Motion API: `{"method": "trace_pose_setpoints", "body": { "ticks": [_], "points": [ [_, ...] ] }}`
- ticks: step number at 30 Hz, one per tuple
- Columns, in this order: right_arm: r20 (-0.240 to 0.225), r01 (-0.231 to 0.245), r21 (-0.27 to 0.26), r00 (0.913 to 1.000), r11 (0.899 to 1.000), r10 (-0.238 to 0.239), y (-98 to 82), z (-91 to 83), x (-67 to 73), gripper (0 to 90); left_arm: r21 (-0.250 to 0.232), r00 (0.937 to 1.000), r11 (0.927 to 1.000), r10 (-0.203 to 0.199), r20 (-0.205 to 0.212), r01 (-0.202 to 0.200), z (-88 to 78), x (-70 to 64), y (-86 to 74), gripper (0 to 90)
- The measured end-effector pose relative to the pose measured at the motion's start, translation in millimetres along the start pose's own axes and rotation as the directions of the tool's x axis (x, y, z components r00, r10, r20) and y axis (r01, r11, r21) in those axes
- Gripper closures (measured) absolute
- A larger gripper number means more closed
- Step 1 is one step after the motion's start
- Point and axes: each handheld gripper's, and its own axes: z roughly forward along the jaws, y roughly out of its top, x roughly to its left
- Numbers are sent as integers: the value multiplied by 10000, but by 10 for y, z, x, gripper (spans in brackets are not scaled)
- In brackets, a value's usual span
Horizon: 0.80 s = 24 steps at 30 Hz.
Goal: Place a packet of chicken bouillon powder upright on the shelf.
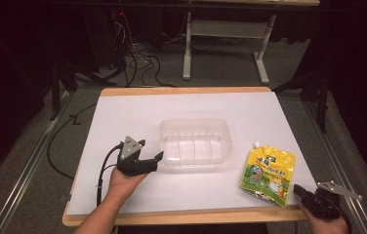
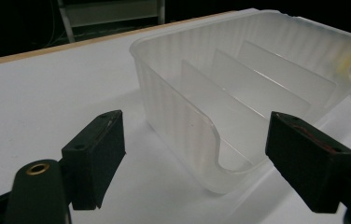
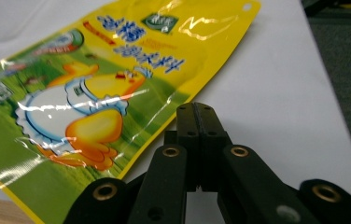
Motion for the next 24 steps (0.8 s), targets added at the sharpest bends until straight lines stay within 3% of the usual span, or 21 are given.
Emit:
{"method": "trace_pose_setpoints", "body": {
  "ticks": [11,18,24],
  "points": [
    [-554,-277,58,9981,9996,280,-15,75,35,900,-90,10000,10000,-28,-34,28,-46,38,-4,204],
    [-755,290,210,9968,9994,-274,30,143,153,900,-104,9999,9999,-37,-113,36,-64,55,-6,204],
    [-978,490,321,9942,9983,-456,54,178,213,900,-56,9999,10000,55,-120,-56,-69,44,-14,204]
  ]
}}
